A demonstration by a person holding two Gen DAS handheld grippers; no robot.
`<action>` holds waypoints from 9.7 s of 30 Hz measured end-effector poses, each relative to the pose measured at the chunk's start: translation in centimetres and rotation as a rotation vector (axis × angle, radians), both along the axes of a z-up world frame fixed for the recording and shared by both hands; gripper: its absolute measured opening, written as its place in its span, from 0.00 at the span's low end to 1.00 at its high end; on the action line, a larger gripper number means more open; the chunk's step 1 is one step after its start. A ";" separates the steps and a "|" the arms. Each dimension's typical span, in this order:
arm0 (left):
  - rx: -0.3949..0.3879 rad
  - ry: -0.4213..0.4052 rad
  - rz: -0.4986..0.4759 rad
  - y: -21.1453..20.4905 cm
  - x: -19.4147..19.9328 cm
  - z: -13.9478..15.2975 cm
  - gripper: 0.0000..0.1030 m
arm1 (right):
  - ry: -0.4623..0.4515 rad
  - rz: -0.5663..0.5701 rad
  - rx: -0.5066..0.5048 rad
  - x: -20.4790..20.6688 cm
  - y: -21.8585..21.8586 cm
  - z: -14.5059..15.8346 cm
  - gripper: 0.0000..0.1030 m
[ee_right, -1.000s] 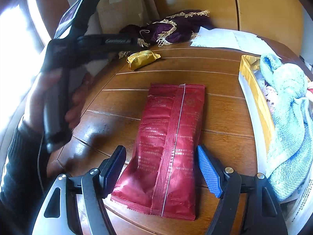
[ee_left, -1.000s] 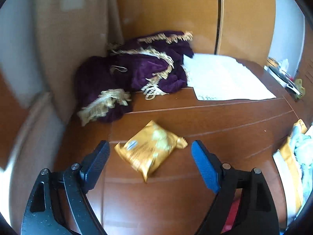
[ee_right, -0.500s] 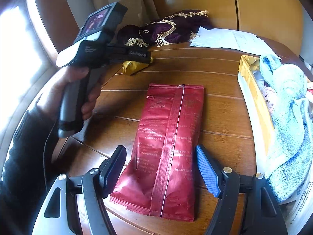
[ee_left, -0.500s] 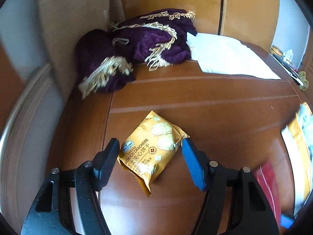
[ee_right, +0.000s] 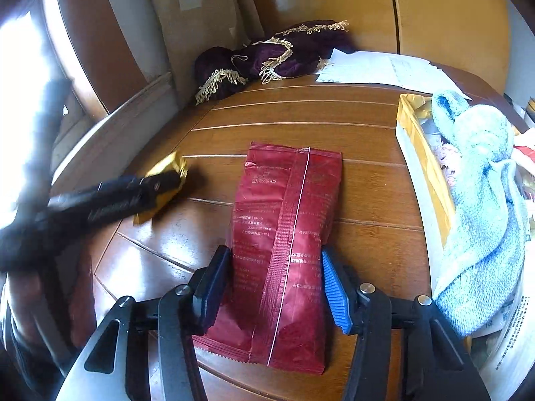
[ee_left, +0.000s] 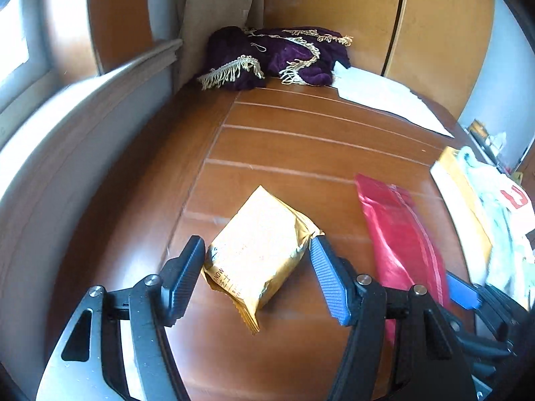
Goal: Organize soft objects
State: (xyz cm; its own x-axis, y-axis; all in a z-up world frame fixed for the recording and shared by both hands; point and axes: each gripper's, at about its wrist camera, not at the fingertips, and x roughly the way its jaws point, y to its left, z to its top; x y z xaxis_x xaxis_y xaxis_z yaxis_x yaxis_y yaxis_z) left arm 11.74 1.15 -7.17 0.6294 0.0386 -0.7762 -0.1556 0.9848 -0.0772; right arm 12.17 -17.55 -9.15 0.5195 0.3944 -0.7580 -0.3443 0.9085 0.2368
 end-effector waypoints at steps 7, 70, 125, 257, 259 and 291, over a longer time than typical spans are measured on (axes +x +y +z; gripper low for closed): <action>-0.044 -0.008 0.038 -0.5 -2.4 0.3 0.47 | -0.002 0.018 0.086 -1.8 -0.1 0.3 0.49; -0.393 -0.104 -0.319 -17.8 -0.6 4.3 0.41 | -0.166 -0.054 0.206 -2.1 -18.3 5.0 0.49; -0.480 -0.124 -0.360 -18.3 -0.5 3.7 0.71 | -0.181 -0.256 0.301 -3.9 -20.7 5.1 0.64; 0.029 -0.167 -0.197 -18.9 -6.5 4.8 0.79 | -0.121 -0.244 0.182 -7.6 -19.7 6.5 0.82; 0.034 -0.171 -0.197 -18.9 -6.6 4.9 0.79 | -0.121 -0.244 0.180 -7.5 -19.7 6.5 0.82; 0.029 -0.153 -0.208 -19.2 -6.3 4.6 0.79 | -0.116 -0.256 0.191 -7.5 -20.3 6.3 0.82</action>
